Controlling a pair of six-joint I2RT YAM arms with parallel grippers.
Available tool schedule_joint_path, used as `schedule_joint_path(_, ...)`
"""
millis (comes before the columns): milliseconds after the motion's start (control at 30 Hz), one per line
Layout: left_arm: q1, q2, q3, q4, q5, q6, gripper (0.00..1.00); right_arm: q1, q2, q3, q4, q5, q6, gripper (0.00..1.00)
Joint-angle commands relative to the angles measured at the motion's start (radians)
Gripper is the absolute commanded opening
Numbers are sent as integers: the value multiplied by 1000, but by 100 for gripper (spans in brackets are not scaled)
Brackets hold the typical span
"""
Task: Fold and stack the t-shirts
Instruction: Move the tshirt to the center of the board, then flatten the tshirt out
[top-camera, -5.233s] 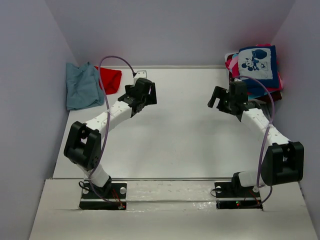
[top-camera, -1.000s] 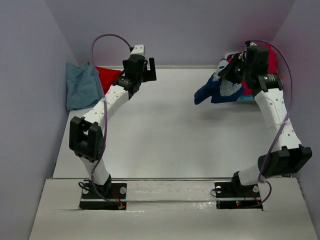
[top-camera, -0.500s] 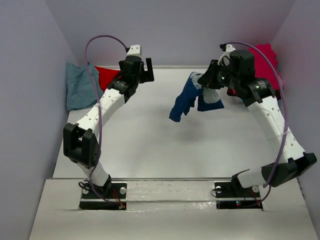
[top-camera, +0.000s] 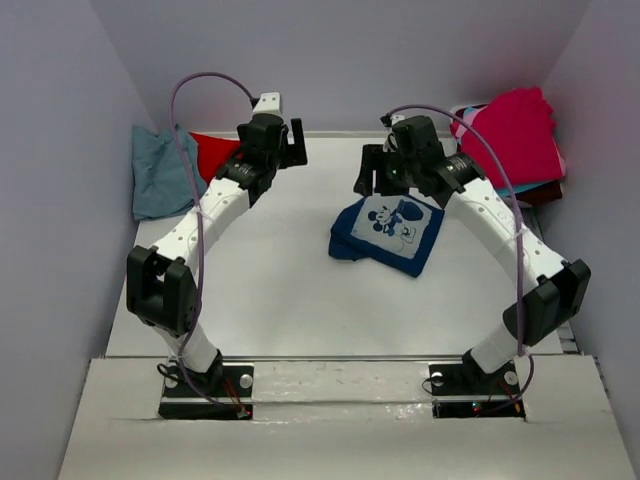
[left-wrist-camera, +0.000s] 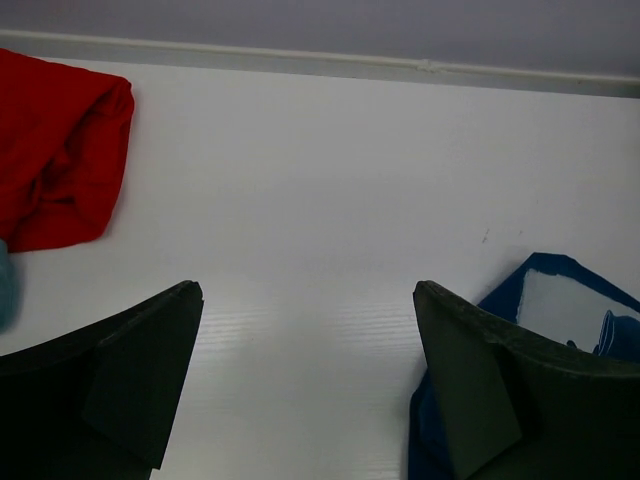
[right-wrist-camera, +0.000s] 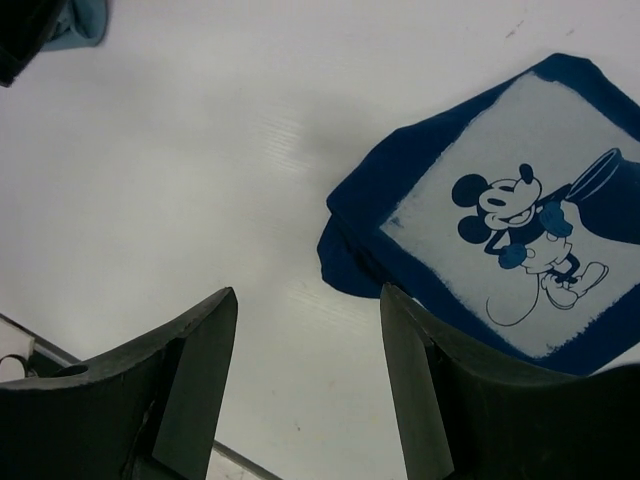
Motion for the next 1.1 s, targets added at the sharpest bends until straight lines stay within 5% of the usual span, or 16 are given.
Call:
schedule_joint_path(0,2,-50,-17,21,30,-22,99,31,101,-66,14,60,33,65)
schedule_joint_path(167,2,-62,-34,6,22,-31,99,40,236,-216,160,40,106,60)
schedule_joint_path(467,2,-113,-81,-4,19,-42,99,168,449,-148,174,16,114,55)
schedule_joint_path(1067,2,-91,-80,-16,18,-48,99,294,492,-78,100,75,143,58)
